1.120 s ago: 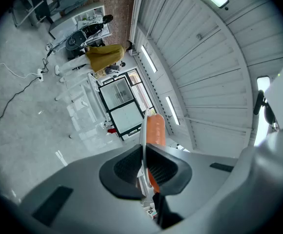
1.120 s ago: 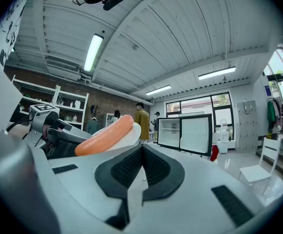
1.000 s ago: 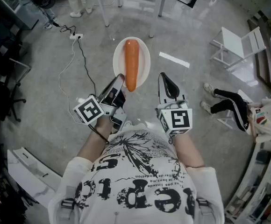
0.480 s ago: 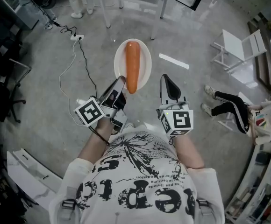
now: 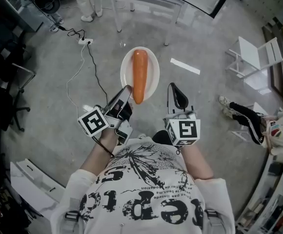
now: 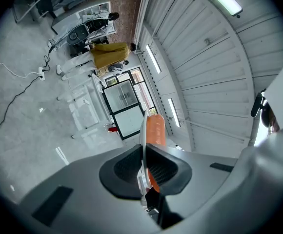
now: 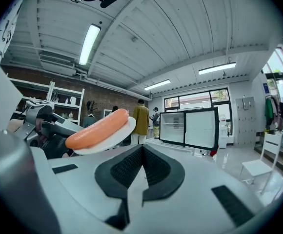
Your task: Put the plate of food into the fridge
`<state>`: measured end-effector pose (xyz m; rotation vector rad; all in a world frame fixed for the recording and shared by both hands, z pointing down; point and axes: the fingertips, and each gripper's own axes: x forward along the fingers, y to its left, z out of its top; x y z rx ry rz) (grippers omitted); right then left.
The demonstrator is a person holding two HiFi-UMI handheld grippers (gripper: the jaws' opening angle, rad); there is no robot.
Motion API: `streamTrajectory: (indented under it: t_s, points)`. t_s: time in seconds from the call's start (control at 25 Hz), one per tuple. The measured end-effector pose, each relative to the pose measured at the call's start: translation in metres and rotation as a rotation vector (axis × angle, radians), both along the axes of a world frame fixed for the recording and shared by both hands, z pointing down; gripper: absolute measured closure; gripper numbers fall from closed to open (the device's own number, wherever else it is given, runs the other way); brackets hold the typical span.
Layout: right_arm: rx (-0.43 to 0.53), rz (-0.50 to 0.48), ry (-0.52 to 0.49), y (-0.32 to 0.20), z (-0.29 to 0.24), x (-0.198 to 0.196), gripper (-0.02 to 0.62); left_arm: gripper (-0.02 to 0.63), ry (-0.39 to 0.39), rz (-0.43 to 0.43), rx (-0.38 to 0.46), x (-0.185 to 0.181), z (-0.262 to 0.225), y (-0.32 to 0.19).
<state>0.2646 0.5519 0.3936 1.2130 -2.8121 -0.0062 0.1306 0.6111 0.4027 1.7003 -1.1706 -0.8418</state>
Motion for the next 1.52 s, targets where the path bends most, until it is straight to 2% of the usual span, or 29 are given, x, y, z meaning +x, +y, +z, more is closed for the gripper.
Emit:
streamTrajectory:
  t_s: [0.2, 0.36, 0.52, 0.72, 0.88, 1.12, 1.52]
  points:
    - [-0.020, -0.039, 0.020, -0.029, 0.010, -0.026, 0.595, 0.577, 0.012, -0.039, -0.002, -0.028, 0.004, -0.025]
    - [0.014, -0.062, 0.039, -0.065, 0.009, -0.048, 0.595, 0.577, 0.019, -0.069, 0.008, -0.048, 0.007, -0.059]
    - [0.063, -0.099, 0.057, -0.117, 0.002, -0.075, 0.595, 0.577, 0.017, -0.094, 0.016, -0.067, 0.005, -0.112]
    - [0.081, -0.114, 0.037, -0.209, -0.009, -0.099, 0.595, 0.577, 0.010, -0.127, 0.028, -0.092, -0.006, -0.198]
    - [0.092, -0.113, 0.033, -0.283, -0.014, -0.113, 0.595, 0.577, -0.007, -0.122, 0.043, -0.110, -0.015, -0.270]
    - [0.071, -0.097, 0.016, -0.366, -0.009, -0.119, 0.595, 0.577, -0.009, -0.109, 0.050, -0.120, -0.014, -0.348]
    - [0.050, -0.096, -0.030, -0.438, -0.018, -0.146, 0.595, 0.577, -0.031, -0.095, 0.026, -0.151, -0.018, -0.422]
